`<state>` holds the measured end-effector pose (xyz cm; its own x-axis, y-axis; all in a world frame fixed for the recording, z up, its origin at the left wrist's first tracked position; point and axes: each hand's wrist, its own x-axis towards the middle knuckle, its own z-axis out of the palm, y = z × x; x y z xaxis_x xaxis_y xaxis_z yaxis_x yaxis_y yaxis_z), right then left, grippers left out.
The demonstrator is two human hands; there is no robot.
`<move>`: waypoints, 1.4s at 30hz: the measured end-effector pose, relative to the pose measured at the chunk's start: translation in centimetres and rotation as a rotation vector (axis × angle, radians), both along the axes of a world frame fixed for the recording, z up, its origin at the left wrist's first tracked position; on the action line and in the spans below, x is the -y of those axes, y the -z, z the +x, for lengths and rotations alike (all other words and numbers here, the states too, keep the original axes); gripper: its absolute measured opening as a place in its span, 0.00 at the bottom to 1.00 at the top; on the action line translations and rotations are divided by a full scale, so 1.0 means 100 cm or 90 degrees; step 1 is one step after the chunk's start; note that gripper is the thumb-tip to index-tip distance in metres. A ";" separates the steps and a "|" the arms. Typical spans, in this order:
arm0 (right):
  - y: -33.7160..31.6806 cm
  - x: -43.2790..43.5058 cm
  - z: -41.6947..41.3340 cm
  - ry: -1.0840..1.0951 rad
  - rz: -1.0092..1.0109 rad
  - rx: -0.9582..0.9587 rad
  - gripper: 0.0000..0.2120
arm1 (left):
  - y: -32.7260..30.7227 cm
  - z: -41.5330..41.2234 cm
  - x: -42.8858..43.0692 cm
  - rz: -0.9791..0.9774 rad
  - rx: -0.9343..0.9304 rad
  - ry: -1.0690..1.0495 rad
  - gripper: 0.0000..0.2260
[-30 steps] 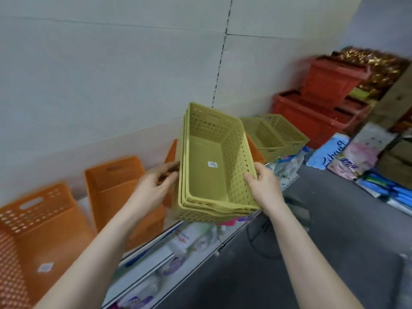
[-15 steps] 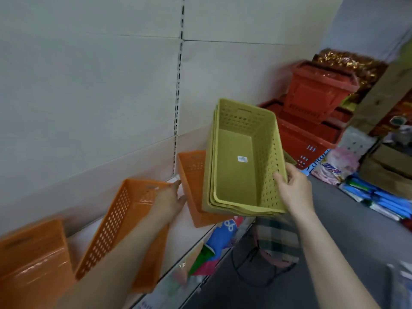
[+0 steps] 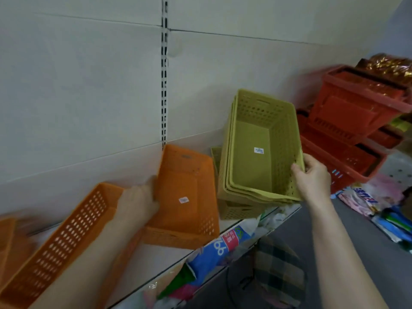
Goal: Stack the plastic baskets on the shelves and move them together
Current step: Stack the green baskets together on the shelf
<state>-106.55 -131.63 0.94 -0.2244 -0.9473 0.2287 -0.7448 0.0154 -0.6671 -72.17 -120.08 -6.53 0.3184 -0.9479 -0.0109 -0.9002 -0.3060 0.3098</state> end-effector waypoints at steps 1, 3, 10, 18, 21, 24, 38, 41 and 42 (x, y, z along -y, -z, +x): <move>-0.005 0.015 -0.006 -0.016 0.005 -0.020 0.14 | -0.006 0.001 -0.004 -0.017 -0.007 -0.019 0.28; -0.010 0.043 -0.012 -0.047 0.025 -0.060 0.16 | -0.015 -0.004 -0.012 -0.045 -0.031 -0.058 0.26; 0.044 0.090 -0.004 -0.155 0.191 -0.119 0.16 | -0.025 -0.036 -0.031 -0.117 -0.032 -0.203 0.22; 0.108 0.114 0.001 -0.170 0.263 -0.105 0.11 | -0.022 -0.055 -0.052 -0.165 -0.086 -0.283 0.20; 0.116 0.121 0.005 -0.183 0.292 -0.081 0.12 | -0.020 -0.060 -0.054 -0.180 -0.086 -0.298 0.22; 0.120 0.118 0.004 -0.189 0.285 -0.052 0.13 | -0.016 -0.061 -0.045 -0.173 -0.066 -0.286 0.23; 0.111 0.146 -0.072 -0.100 0.217 -0.162 0.23 | 0.033 -0.085 0.007 0.129 -0.006 -0.238 0.23; 0.124 0.161 -0.110 -0.033 0.306 -0.221 0.24 | 0.035 -0.096 0.021 0.128 -0.035 -0.281 0.25; 0.129 0.165 -0.118 -0.034 0.333 -0.219 0.22 | 0.037 -0.098 0.026 0.081 -0.012 -0.275 0.25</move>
<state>-118.34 -148.16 -12.00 -0.1693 -0.9614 -0.2169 -0.9242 0.2313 -0.3039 -82.00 -122.72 -10.24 0.6833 -0.7187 -0.1285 -0.6762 -0.6894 0.2597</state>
